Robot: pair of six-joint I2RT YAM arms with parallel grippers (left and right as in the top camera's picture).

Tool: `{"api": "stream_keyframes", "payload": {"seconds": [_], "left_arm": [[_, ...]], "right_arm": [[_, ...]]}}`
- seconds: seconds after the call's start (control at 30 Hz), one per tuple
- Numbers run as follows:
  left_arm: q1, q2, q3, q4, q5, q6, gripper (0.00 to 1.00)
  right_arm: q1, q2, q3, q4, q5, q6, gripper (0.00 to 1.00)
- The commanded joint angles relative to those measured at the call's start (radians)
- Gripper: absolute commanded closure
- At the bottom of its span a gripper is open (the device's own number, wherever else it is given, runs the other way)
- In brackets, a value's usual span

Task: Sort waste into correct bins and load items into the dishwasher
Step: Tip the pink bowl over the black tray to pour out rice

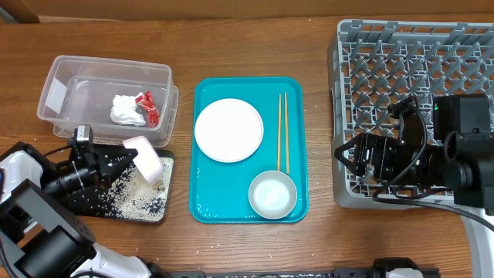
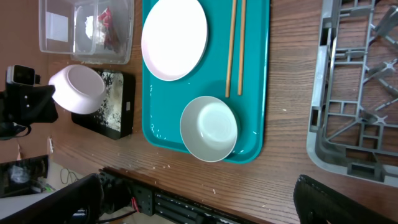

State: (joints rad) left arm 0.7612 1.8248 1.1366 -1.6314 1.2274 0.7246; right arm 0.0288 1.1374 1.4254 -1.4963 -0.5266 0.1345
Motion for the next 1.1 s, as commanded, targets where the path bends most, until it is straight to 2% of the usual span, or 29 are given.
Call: {"api": "stream_keyframes", "payload": {"seconds": [0.0, 0.03, 0.1, 0.13, 0.2, 0.23, 0.33, 0.4, 0.47, 0.5, 0.57, 0.63, 0.73, 0.77, 0.83, 0.9, 0.97, 1.07], "left_arm": [[0.004, -0.003, -0.006, -0.054, 0.057, 0.121, 0.96], [0.004, -0.003, -0.006, -0.013, 0.057, 0.126, 0.96], [0.005, 0.005, -0.007, 0.038, 0.025, -0.050, 0.96], [0.005, 0.005, -0.007, 0.003, 0.035, -0.026, 0.96], [0.003, 0.004, -0.008, -0.060, 0.071, 0.132, 0.96], [0.002, 0.004, -0.008, -0.053, 0.063, 0.144, 0.96], [0.004, 0.008, -0.009, -0.018, 0.043, 0.037, 0.96], [0.004, 0.005, -0.009, 0.008, 0.063, 0.087, 0.96], [0.004, 0.008, -0.009, 0.033, 0.039, -0.019, 0.96], [0.003, 0.007, -0.009, -0.005, 0.045, 0.008, 0.96], [0.001, 0.005, -0.010, -0.061, 0.062, 0.146, 0.96], [0.001, 0.006, -0.010, -0.036, 0.026, 0.144, 0.96], [0.006, 0.006, -0.010, -0.021, 0.026, 0.047, 0.96], [0.005, 0.005, -0.009, -0.061, 0.031, 0.099, 0.96], [-0.002, -0.003, -0.008, -0.032, 0.018, 0.135, 0.96], [-0.002, -0.002, -0.008, -0.028, 0.008, 0.056, 0.96], [-0.004, -0.009, -0.007, -0.060, 0.009, 0.129, 0.96], [-0.006, -0.011, -0.006, -0.043, -0.011, 0.092, 0.96]], "right_arm": [[0.006, -0.002, 0.000, -0.001, -0.006, -0.005, 0.00], [0.006, -0.002, 0.000, -0.001, -0.006, -0.004, 0.00], [0.006, -0.002, 0.000, 0.000, -0.006, -0.005, 0.00], [0.006, -0.002, 0.000, 0.000, -0.006, -0.005, 0.00], [0.006, -0.002, 0.000, 0.000, -0.006, -0.005, 0.00], [0.006, -0.002, 0.000, -0.001, -0.006, -0.005, 0.00], [0.006, -0.002, 0.000, 0.001, -0.006, -0.005, 0.00], [0.006, -0.002, 0.000, 0.001, -0.006, -0.005, 0.00], [0.006, -0.002, 0.000, 0.001, -0.006, -0.005, 0.00], [0.006, -0.002, 0.000, 0.001, -0.006, -0.005, 0.00], [0.006, -0.002, 0.000, 0.000, -0.006, -0.005, 0.00], [0.006, -0.002, 0.000, -0.001, -0.006, -0.005, 0.00], [0.006, -0.002, 0.000, -0.002, -0.006, -0.005, 0.00], [0.006, -0.002, 0.000, -0.003, -0.006, -0.005, 0.00], [0.006, -0.002, 0.000, -0.005, -0.006, -0.005, 0.00], [0.006, -0.002, 0.000, -0.005, -0.006, -0.005, 0.00], [0.006, -0.002, 0.000, -0.005, -0.006, -0.005, 0.00], [0.006, -0.002, 0.000, -0.004, -0.006, -0.005, 0.00]]}}
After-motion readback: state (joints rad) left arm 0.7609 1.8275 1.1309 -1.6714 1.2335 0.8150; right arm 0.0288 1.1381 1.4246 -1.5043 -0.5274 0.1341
